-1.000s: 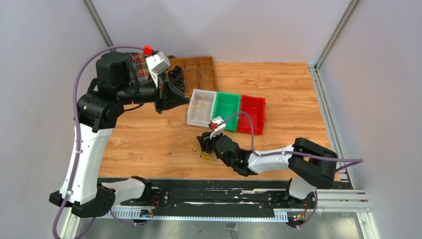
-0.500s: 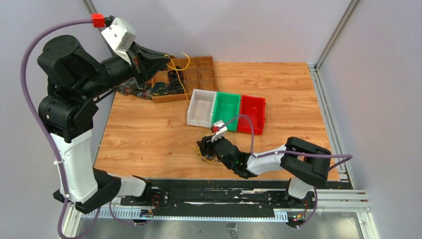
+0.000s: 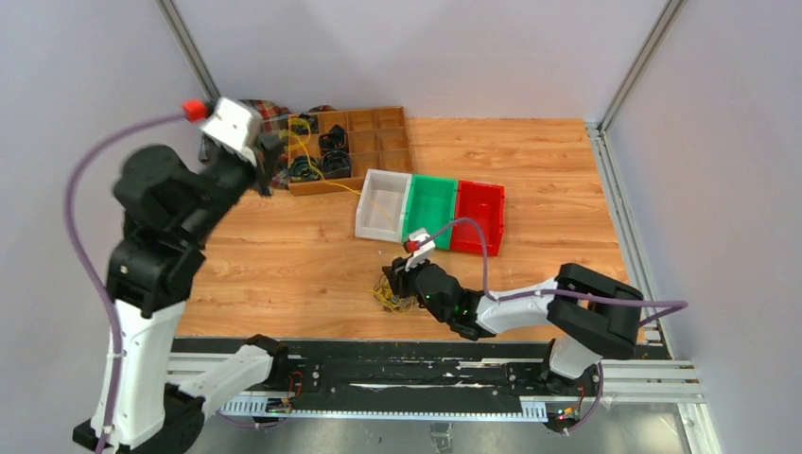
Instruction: Untangle the cables
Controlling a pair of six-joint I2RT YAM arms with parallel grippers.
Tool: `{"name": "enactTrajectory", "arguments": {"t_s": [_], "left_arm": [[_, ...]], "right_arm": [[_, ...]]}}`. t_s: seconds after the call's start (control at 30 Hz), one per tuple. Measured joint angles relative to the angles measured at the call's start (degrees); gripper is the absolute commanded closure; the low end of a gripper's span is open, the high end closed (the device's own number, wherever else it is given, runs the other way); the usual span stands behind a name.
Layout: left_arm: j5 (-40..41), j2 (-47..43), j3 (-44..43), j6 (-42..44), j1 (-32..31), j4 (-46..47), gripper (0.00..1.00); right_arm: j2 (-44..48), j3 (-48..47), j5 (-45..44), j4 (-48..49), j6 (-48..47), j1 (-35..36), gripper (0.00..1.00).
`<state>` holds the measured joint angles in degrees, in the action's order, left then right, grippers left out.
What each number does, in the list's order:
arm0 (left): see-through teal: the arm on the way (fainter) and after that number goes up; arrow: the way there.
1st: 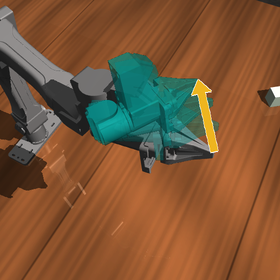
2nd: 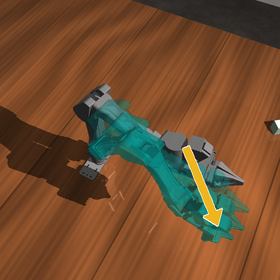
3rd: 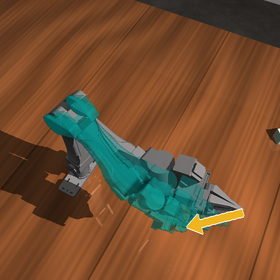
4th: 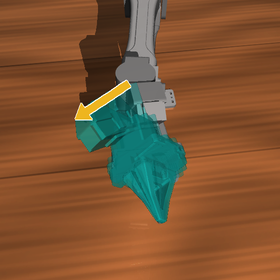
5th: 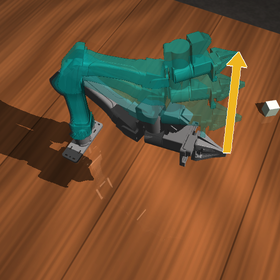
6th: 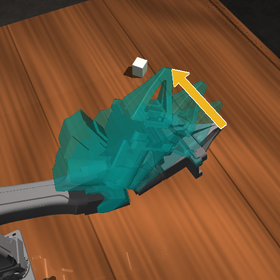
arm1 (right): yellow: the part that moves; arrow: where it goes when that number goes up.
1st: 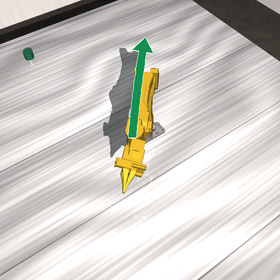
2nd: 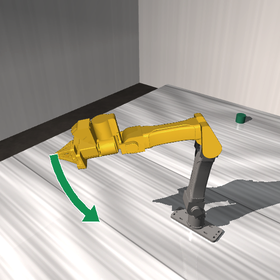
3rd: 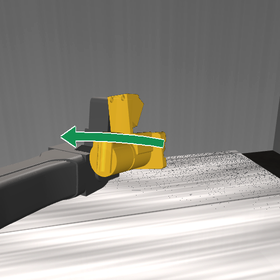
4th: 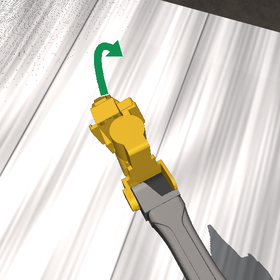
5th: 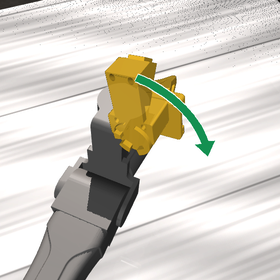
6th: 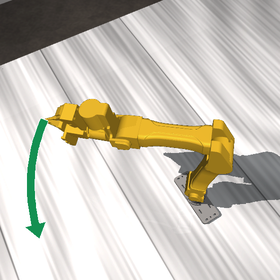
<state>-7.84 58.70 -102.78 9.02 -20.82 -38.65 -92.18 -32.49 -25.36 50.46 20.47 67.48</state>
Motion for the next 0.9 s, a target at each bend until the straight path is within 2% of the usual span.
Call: {"name": "enactTrajectory", "arguments": {"t_s": [0.07,0.1,0.2,0.27,0.33,0.37,0.4,0.43,0.57,0.67,0.9], "left_arm": [[2.9,-5.7,12.3,1.9,0.0,0.2,0.99],[4.8,-8.9,19.7,3.3,0.0,-0.9,0.99],[9.1,-13.7,34.2,5.9,0.0,-3.9,0.99],[10.8,-15.1,40.7,6.9,0.0,-5.4,0.97],[11.5,-16.3,46.7,8.1,0.0,-6.7,0.84],[11.6,-16.9,49.2,8.8,0.0,-7.7,0.69],[11.8,-17.3,50.7,9.4,0.0,-8.3,0.54],[11.9,-17.5,51.5,10.0,0.0,-8.7,0.46],[7.2,-17.0,50.5,12.2,0.1,-9.2,0.24],[-1.4,-15.2,47.5,15.2,0.1,-10.1,0.19],[-21.6,-9.0,42.2,22.0,0.1,-12.9,0.20]], "right_arm": [[2.6,0.1,1.0,-1.3,-0.7,0.0,0.96],[3.8,0.1,1.6,-1.8,-1.0,0.0,0.99],[6.8,0.1,3.0,-2.9,-2.1,0.0,1.00],[7.5,0.1,3.7,-3.6,-2.6,0.0,0.99],[7.9,0.1,4.7,-4.8,-3.4,-0.1,0.99],[8.0,0.1,5.2,-5.4,-3.8,-0.1,0.99],[8.1,0.1,5.7,-5.8,-4.1,-0.1,0.99],[8.2,0.0,6.3,-6.3,-4.5,-0.1,1.00],[9.0,-1.7,9.3,-9.0,-6.4,-0.1,1.00],[9.6,-4.2,11.8,-10.2,-7.7,-0.1,0.99],[9.8,-8.5,15.4,-12.7,-9.0,-0.1,0.99]]}}
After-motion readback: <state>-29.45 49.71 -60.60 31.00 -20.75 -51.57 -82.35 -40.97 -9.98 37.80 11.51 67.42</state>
